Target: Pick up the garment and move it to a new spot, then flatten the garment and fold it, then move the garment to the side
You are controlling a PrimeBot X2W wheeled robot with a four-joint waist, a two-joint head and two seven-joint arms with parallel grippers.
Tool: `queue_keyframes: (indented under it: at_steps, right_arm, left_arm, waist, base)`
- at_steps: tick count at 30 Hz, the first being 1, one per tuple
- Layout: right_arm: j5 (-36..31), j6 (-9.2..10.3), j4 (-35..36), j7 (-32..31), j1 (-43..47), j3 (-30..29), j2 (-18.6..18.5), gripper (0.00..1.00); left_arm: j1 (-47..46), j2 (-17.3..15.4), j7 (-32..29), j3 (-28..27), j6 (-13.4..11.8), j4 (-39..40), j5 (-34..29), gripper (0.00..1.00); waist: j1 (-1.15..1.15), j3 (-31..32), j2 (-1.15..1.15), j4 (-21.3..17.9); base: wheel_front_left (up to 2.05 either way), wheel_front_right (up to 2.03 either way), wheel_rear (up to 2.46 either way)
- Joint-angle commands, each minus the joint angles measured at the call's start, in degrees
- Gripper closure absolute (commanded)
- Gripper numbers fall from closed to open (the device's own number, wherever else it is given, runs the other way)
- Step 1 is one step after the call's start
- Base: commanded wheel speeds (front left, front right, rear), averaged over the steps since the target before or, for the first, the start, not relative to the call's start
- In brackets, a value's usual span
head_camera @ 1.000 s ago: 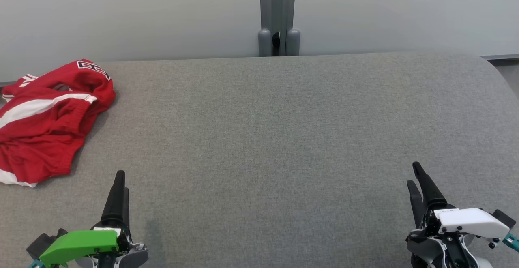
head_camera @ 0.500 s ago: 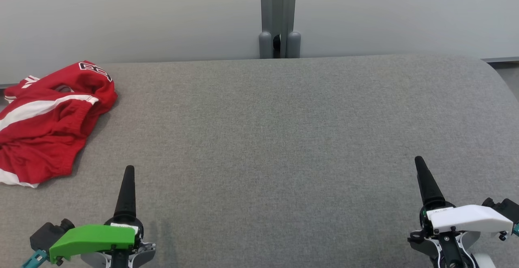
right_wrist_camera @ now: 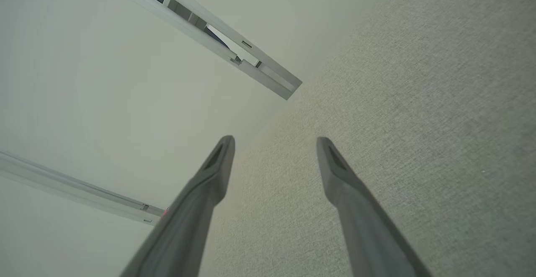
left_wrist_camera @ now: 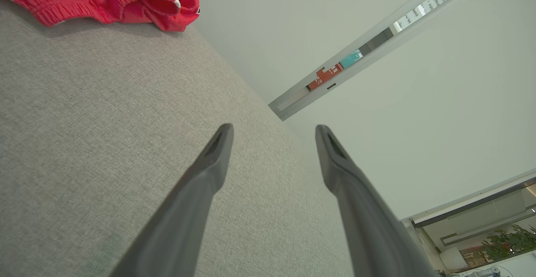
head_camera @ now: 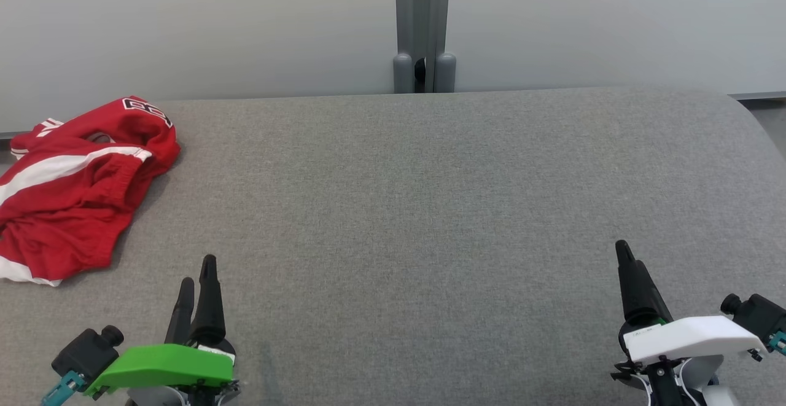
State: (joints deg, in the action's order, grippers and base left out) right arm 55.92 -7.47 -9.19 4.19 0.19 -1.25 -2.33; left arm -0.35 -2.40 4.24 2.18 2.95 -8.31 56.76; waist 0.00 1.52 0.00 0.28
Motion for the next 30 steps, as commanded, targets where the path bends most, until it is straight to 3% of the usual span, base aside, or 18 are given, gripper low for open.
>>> queue_keyframes:
  at_steps: [1,11,30]
  right_arm:
    - [-2.3,-0.02,1.1,0.7,0.2,0.2,-0.3,0.0]
    - [-11.3,-0.02,1.3,2.5,1.1,1.3,-0.4,0.0]
    - [-24.8,-0.03,-0.3,5.3,1.6,3.0,-0.5,0.0]
  left_arm:
    - [0.4,-0.4,0.7,0.3,-0.4,0.8,-2.2,0.0]
    - [1.5,-0.4,2.4,2.4,-0.9,-0.3,-11.8,0.0]
    - [2.5,-0.5,5.3,4.2,-2.2,-2.1,-23.2,0.0]
  waist:
    - [0.0,0.1,0.0,0.0]
    - [0.0,0.5,0.0,0.1]
    - [0.0,1.0,0.0,0.1]
  base:
    - [0.0,0.0,0.0]
    - [0.0,0.0,0.0]
    - [0.0,0.0,0.0]
